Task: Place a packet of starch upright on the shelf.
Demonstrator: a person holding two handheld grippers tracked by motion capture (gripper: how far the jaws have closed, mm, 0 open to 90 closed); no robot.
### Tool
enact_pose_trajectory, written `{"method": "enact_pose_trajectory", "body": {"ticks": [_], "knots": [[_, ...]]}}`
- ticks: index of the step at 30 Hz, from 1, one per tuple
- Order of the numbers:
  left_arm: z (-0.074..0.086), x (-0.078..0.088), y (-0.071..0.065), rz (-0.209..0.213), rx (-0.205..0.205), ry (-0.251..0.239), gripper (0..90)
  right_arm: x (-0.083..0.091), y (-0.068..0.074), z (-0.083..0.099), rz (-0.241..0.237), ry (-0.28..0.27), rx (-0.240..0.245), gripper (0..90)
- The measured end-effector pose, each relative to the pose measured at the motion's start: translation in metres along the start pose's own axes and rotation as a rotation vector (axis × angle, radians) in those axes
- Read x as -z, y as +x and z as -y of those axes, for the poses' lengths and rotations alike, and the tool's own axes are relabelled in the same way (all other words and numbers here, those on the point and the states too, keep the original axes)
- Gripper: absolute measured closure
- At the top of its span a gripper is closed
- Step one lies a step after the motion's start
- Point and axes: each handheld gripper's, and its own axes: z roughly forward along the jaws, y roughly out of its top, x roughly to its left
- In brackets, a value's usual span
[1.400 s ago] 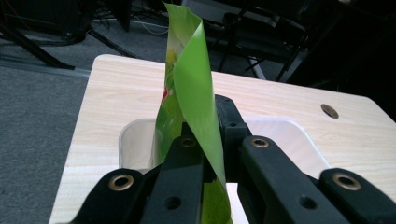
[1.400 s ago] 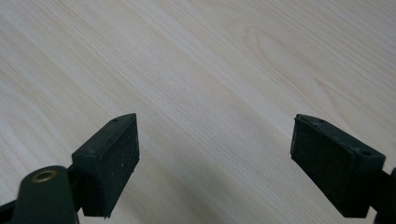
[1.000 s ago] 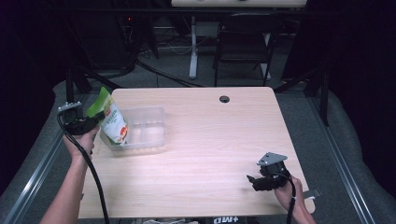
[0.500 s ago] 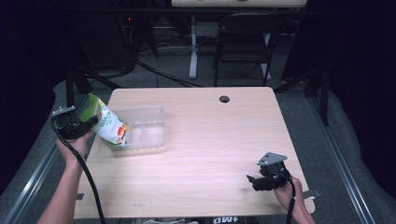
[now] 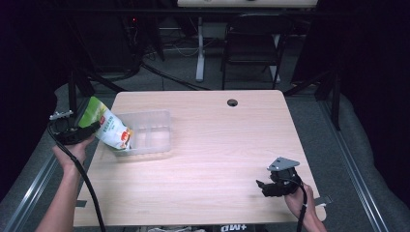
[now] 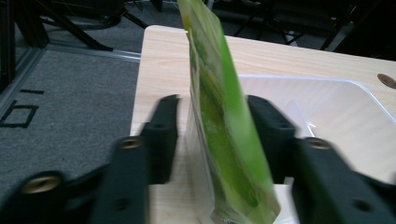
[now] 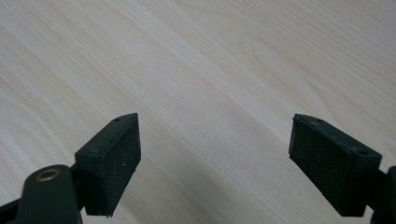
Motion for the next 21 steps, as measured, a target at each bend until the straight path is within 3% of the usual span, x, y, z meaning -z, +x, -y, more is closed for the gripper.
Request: {"method": "enact_pose_trajectory", "body": {"ticks": [3,7,12,15,21], "knots": [[-0.001,0.007,0.001,-0.005,-0.025,-0.001,34.2,0.000,0.001,0.000,-0.004,-0.008,-0.004,16.1],[-0.004,0.018,0.001,-0.001,-0.054,0.008,22.6,0.000,0.001,0.000,-0.002,-0.004,0.002,16.1],[-0.006,0.034,-0.002,-0.009,-0.083,0.028,16.6,0.000,0.001,0.000,0.002,-0.001,0.006,16.1],[-0.005,0.044,-0.006,0.007,-0.102,0.027,15.2,0.000,0.001,0.000,0.004,-0.004,0.004,16.1],[0.004,0.072,-0.023,0.019,-0.174,0.035,11.8,0.001,0.001,0.000,0.006,-0.002,0.008,16.1]]}}
